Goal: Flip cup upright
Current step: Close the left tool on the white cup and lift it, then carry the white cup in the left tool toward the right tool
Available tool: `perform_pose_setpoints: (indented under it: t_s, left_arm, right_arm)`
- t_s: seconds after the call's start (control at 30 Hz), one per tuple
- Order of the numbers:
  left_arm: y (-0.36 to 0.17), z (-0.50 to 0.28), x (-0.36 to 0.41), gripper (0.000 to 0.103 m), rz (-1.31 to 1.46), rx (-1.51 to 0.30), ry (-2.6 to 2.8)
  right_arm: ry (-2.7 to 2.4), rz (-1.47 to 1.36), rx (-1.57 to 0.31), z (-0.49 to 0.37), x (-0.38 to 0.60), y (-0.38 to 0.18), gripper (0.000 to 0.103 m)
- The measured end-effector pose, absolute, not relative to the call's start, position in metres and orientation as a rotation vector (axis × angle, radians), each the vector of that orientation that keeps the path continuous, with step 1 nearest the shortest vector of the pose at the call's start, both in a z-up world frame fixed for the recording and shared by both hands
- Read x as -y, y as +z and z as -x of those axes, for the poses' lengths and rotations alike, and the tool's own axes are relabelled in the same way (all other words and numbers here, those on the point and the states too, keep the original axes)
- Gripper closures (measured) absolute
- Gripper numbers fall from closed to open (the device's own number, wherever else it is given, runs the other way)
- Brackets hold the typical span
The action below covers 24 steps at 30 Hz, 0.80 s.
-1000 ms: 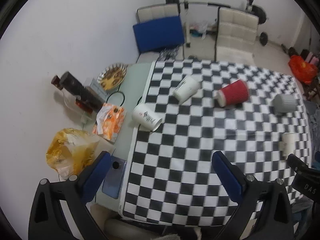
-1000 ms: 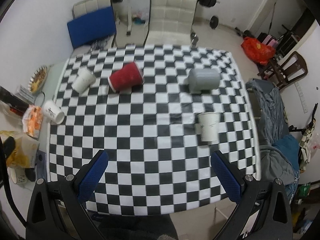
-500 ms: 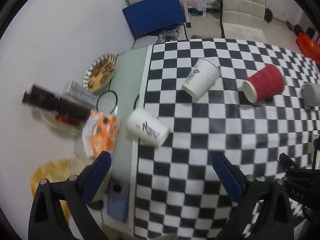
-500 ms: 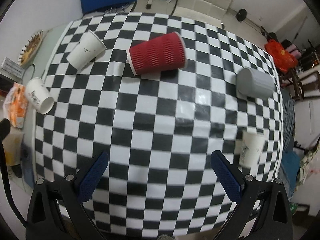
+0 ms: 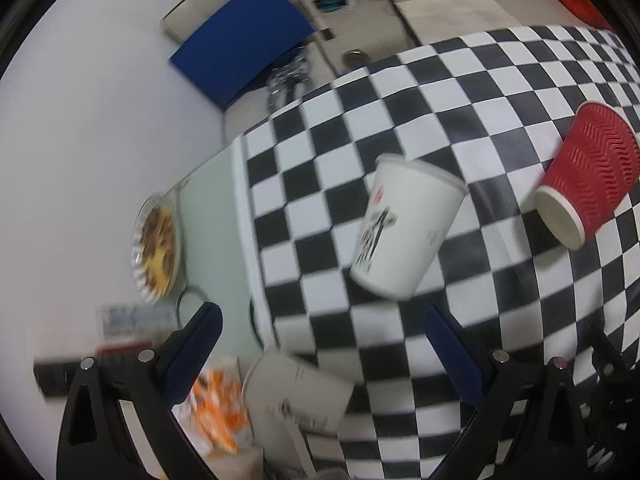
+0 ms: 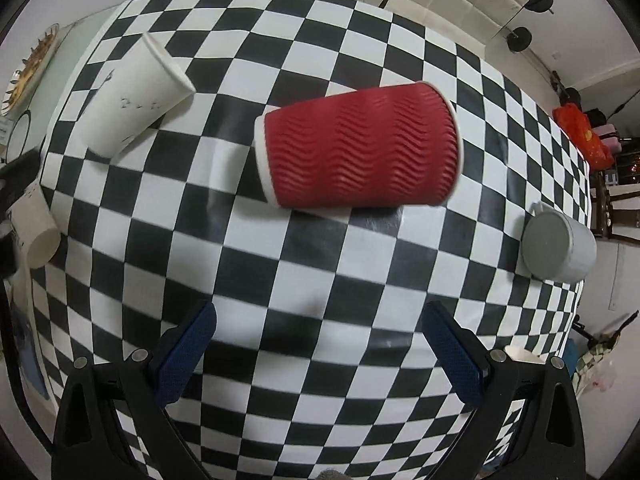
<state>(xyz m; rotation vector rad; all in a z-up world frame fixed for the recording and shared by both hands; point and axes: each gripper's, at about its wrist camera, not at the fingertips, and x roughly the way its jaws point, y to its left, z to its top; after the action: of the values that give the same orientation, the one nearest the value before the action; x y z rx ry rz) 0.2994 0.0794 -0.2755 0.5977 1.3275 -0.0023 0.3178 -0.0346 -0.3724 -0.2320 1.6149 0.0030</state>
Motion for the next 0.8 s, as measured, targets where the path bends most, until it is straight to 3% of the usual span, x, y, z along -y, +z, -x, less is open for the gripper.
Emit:
perform_pose_setpoints:
  t_s: [0.43, 0.47, 0.53, 0.57, 0.8]
  left_arm:
    - [-0.320, -0.334, -0.044, 0.002, -0.714, -1.352, -0.187]
    - [-0.323, -0.336, -0.043, 0.006, -0.710, -1.356, -0.188]
    - [-0.327, -0.338, -0.043, 0.025, -0.690, -1.371, -0.198]
    - [-0.329, -0.340, -0.043, 0.041, -0.673, -1.384, -0.200]
    - [-0.326, -0.338, -0.050, 0.044, -0.573, -1.392, -0.176]
  right_arm:
    - [-0.029, 0.260, -1.651, -0.331, 0.046, -0.394, 0.000]
    - [-0.030, 0.254, -1.653, -0.331, 0.047, -0.395, 0.000]
    - [-0.035, 0.248, -1.659, -0.330, 0.049, -0.397, 0.000]
    - [-0.036, 0.246, -1.661, -0.330, 0.050, -0.398, 0.000]
    - [-0.046, 0.223, -1.670, -0.321, 0.055, -0.400, 0.000]
